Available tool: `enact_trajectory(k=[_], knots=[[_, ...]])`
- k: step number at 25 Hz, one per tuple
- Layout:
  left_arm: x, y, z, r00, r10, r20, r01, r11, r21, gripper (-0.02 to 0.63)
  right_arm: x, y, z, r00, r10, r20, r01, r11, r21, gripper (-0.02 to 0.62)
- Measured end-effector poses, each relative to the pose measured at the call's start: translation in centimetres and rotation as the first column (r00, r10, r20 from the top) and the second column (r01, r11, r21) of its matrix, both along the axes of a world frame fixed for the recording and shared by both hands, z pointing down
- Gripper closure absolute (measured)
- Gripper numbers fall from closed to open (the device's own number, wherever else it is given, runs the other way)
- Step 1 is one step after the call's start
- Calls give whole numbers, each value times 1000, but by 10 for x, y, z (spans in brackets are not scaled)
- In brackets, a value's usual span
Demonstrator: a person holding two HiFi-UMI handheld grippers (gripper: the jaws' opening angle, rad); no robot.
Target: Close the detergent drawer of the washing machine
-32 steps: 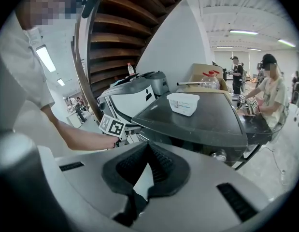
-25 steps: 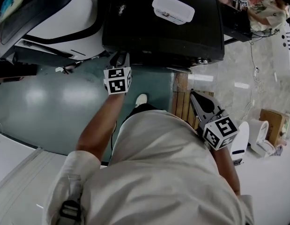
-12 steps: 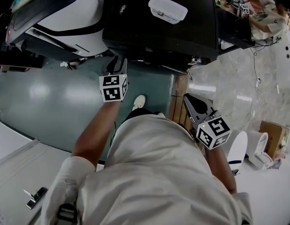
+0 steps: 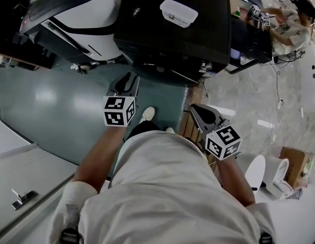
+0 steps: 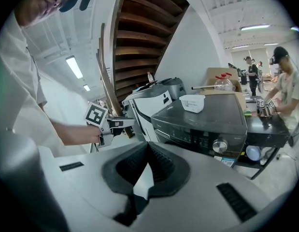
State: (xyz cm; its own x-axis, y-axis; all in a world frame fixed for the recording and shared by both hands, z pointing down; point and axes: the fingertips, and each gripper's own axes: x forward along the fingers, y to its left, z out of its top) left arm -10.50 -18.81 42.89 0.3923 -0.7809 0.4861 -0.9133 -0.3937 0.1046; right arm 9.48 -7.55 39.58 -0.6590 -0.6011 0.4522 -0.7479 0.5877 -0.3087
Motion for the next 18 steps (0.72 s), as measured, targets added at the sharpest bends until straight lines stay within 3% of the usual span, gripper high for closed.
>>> enact_trajectory(k=[9,18], knots=[[30,92,-48,989,-6,-145,12,999,42,511,16,34,3,994,-104,13,104,994,21,592],[49,160,-59,983,25,-180,-19,999,40,524,20,57,1,984,-178,24,177,984,33,592]])
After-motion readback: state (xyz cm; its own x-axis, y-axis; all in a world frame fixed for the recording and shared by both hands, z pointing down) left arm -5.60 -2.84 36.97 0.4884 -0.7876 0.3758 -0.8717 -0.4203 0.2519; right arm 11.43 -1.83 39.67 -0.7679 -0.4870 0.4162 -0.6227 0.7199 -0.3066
